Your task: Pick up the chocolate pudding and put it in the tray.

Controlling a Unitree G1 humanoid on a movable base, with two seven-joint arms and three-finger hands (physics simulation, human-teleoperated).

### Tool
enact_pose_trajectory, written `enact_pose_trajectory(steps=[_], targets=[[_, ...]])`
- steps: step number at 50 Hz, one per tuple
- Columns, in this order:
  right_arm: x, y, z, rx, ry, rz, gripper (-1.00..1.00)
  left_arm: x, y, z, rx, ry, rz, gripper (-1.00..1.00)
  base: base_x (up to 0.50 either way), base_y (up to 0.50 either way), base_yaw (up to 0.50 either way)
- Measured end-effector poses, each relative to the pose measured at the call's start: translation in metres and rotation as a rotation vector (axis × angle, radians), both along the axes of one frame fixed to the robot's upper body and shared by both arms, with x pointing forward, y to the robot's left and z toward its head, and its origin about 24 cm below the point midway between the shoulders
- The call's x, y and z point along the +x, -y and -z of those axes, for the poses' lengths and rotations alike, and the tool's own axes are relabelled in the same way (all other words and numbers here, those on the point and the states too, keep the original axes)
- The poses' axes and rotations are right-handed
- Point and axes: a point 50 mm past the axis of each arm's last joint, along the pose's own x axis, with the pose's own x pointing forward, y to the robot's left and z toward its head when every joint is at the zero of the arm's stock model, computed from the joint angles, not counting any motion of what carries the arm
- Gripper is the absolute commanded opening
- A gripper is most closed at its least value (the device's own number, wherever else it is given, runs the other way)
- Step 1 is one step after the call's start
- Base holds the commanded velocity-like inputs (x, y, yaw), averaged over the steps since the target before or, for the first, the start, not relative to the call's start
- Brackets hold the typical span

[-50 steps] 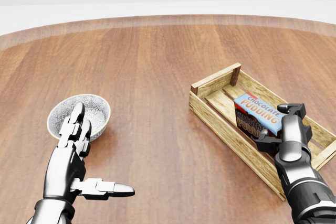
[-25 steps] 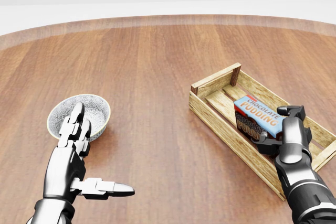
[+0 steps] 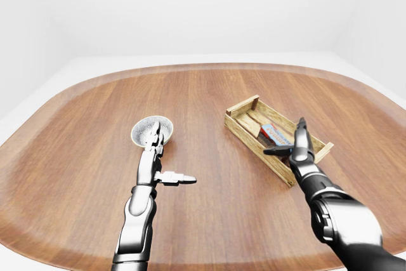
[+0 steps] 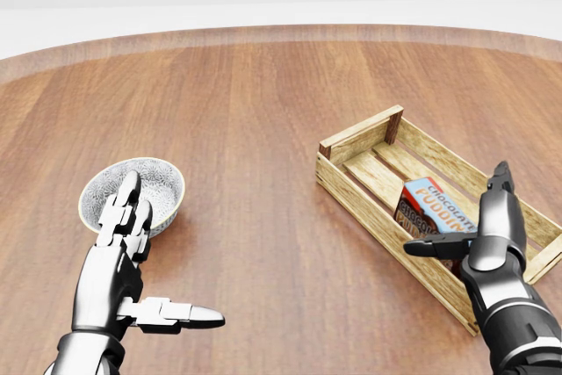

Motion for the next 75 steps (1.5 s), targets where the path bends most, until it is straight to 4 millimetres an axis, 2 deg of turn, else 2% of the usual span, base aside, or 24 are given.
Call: enact_pose_trajectory(steps=[14, 30, 40, 59, 75], targets=[[0.004, 0.011, -0.02, -0.114, 0.106, 0.12, 1.0, 0.0, 0.0, 0.0, 0.0, 0.0, 0.0, 1.0, 0.0, 0.0, 0.0], [0.008, 0.021, -0.036, -0.183, 0.147, 0.109, 1.0, 0.0, 0.0, 0.0, 0.0, 0.0, 0.0, 1.0, 0.0, 0.0, 0.0], [0.012, 0.026, -0.053, -0.245, 0.2, 0.091, 1.0, 0.0, 0.0, 0.0, 0.0, 0.0, 0.0, 1.0, 0.0, 0.0, 0.0], [0.013, 0.023, -0.107, -0.271, 0.503, 0.082, 1.0, 0.0, 0.0, 0.0, 0.0, 0.0, 0.0, 1.0, 0.0, 0.0, 0.0], [-0.013, 0.007, -0.166, -0.237, 0.863, 0.057, 1.0, 0.0, 0.0, 0.0, 0.0, 0.0, 0.0, 1.0, 0.0, 0.0, 0.0]])
